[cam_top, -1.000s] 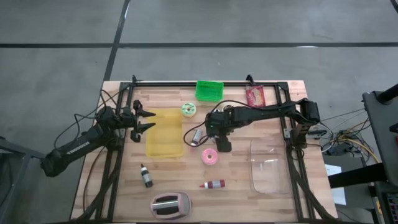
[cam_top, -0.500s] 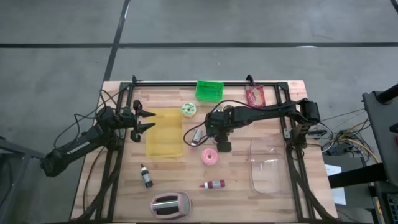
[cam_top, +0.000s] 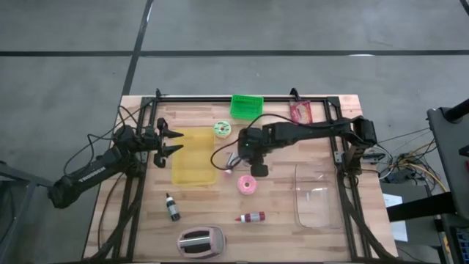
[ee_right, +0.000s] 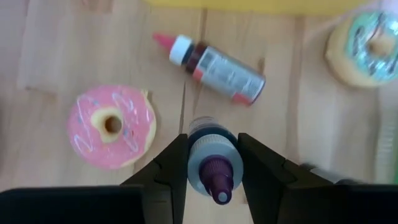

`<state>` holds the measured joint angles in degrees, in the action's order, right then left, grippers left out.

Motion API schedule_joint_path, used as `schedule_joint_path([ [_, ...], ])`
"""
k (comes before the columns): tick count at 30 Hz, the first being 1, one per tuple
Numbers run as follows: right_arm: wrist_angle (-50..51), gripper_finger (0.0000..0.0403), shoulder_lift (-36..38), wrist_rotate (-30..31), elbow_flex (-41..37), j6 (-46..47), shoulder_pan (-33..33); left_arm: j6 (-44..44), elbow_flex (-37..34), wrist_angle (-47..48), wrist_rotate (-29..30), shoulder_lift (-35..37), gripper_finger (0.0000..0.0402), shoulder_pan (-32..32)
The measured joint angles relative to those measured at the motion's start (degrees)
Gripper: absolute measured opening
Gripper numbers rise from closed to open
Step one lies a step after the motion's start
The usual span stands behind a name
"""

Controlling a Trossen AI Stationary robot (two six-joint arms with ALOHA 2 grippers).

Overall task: Pick & Place Food Item
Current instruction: Put the purple food coloring bottle into the green bin

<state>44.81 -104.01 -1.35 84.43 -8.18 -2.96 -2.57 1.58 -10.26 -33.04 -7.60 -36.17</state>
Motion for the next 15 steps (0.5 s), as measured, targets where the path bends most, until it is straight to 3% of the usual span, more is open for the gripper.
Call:
schedule_joint_path([
  [15,0.35,0.0107,0.02,8.64,6.99,-8.03,-4.86,0.0,0.0,0.0,-0.2,0.0,0.0223,-0.01],
])
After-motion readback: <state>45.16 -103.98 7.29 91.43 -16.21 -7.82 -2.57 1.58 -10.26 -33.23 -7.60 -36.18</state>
